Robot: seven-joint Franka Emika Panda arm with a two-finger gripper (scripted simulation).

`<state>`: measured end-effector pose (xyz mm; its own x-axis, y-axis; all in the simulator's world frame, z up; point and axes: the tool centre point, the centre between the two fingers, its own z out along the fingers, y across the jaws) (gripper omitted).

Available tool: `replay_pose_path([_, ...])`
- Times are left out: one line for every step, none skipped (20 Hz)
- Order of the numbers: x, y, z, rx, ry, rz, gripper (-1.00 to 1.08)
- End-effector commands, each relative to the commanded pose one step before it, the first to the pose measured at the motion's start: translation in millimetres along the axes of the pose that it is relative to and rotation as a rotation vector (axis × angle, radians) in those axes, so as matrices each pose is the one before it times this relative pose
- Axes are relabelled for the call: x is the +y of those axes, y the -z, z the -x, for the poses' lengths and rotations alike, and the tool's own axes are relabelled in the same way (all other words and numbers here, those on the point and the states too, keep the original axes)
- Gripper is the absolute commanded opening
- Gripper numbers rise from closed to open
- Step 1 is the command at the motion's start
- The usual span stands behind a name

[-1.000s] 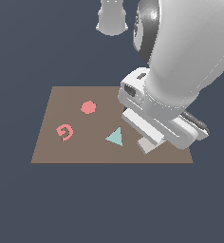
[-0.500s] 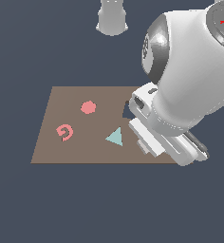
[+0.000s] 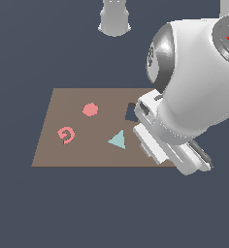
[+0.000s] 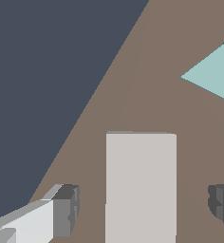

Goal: Insert a designated object into the corresponding slot on a board.

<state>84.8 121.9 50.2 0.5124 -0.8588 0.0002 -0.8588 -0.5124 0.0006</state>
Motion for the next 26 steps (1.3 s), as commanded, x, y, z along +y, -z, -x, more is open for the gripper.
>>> replay_pose_path([-0.11, -1.42, -0.19, 0.00002, -0.00076, -0.00016, 1.0])
replay_pose_path([-0.14, -2.05, -0.04, -0.00002, -0.00069, -0.00004, 1.0])
replay_pose_path([-0.19, -2.87, -0.06, -0.00003, -0.00097, -0.00006, 1.0])
replay_pose_path([-0.19, -3.69, -0.15, -0.00005, -0.00138, -0.00008, 1.0])
replay_pose_path([-0.17, -3.7, -0.14, -0.00006, -0.00138, -0.00008, 1.0])
replay_pose_path([-0.08, -2.87, -0.18, -0.00005, -0.00119, -0.00007, 1.0])
replay_pose_path([-0.09, -2.06, -0.02, -0.00003, -0.00069, -0.00004, 1.0])
replay_pose_path([-0.03, -1.23, -0.06, -0.00002, -0.00049, -0.00003, 1.0])
replay_pose_path([-0.05, -0.42, 0.09, 0.0, 0.0, 0.0, 1.0])
replay_pose_path([0.0, 0.0, 0.0, 0.0, 0.0, 0.0, -1.0])
replay_pose_path([0.0, 0.0, 0.0, 0.0, 0.0, 0.0, -1.0])
replay_pose_path([0.0, 0.0, 0.0, 0.0, 0.0, 0.0, -1.0])
replay_pose_path([0.0, 0.0, 0.0, 0.0, 0.0, 0.0, -1.0])
replay_pose_path([0.0, 0.0, 0.0, 0.0, 0.0, 0.0, -1.0])
replay_pose_path([0.0, 0.0, 0.0, 0.0, 0.0, 0.0, -1.0])
replay_pose_path([0.0, 0.0, 0.0, 0.0, 0.0, 0.0, -1.0])
replay_pose_path([0.0, 0.0, 0.0, 0.0, 0.0, 0.0, -1.0])
replay_pose_path([0.0, 0.0, 0.0, 0.0, 0.0, 0.0, -1.0])
replay_pose_path([0.0, 0.0, 0.0, 0.0, 0.0, 0.0, -1.0])
replay_pose_path([-0.16, 0.39, 0.04, -0.00006, 0.00004, -0.00048, -1.0])
replay_pose_path([-0.02, 0.62, -0.02, 0.0, 0.0, 0.0, -1.0])
replay_pose_path([-0.06, 1.87, -0.07, 0.0, 0.0, 0.0, -1.0])
replay_pose_path([-0.06, 1.87, -0.07, 0.0, 0.0, 0.0, -1.0])
replay_pose_path([-0.02, 0.62, -0.02, 0.0, 0.0, 0.0, -1.0])
replay_pose_path([0.46, -2.48, 0.15, -0.0003, -0.00009, 0.00151, -1.0])
replay_pose_path([0.08, -0.02, 0.1, -0.00001, 0.00069, 0.00004, -1.0])
